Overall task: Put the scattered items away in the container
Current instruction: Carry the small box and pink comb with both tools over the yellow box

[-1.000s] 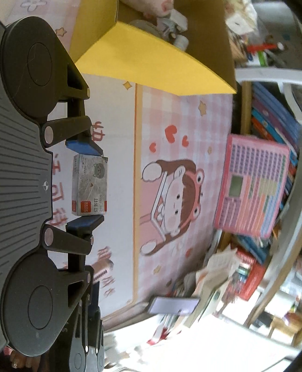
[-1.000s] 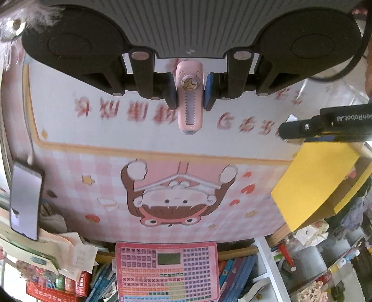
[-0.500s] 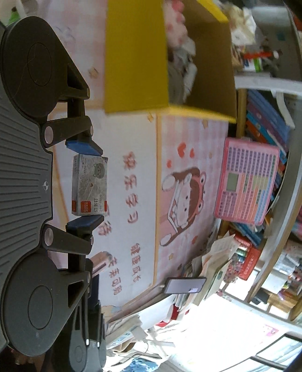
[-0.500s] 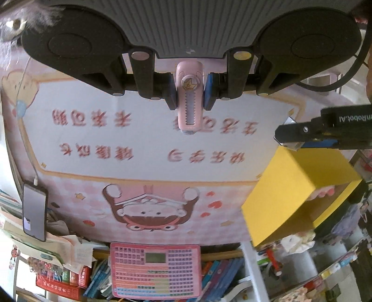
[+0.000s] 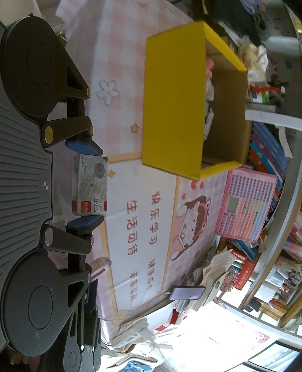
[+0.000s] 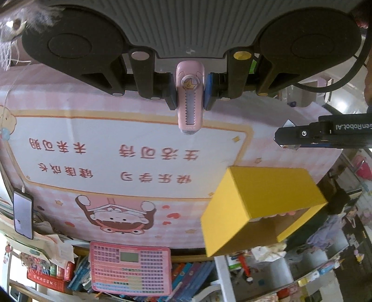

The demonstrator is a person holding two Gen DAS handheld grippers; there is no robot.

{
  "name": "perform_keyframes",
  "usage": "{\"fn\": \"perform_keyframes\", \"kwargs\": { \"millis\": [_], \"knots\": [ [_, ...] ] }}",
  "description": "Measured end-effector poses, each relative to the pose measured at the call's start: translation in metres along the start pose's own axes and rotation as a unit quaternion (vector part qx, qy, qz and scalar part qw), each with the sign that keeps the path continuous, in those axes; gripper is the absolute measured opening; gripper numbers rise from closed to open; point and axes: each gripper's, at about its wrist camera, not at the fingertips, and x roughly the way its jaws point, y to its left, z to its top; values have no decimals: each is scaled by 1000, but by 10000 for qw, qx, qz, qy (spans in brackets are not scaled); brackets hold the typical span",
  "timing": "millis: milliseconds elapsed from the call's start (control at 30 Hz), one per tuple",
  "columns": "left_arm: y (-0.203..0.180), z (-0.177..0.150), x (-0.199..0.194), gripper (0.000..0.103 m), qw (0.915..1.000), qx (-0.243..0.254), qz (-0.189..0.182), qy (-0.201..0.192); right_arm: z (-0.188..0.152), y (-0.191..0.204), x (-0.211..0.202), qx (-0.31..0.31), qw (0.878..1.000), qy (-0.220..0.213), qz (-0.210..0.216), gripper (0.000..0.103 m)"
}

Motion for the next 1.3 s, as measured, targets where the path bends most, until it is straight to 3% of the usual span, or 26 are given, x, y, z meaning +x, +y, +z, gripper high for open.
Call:
{"fn": "perform_keyframes", "kwargs": {
  "millis": [867, 1300],
  "knots": [
    [48, -23, -45, 52, 9987, -392, 231, -213, -10, 66, -7, -497, 9982, -72, 338, 23],
    [84, -27, -61, 52, 9942, -811, 597, -365, 5, 102, 13, -994, 9920, -44, 778, 23]
  ]
}}
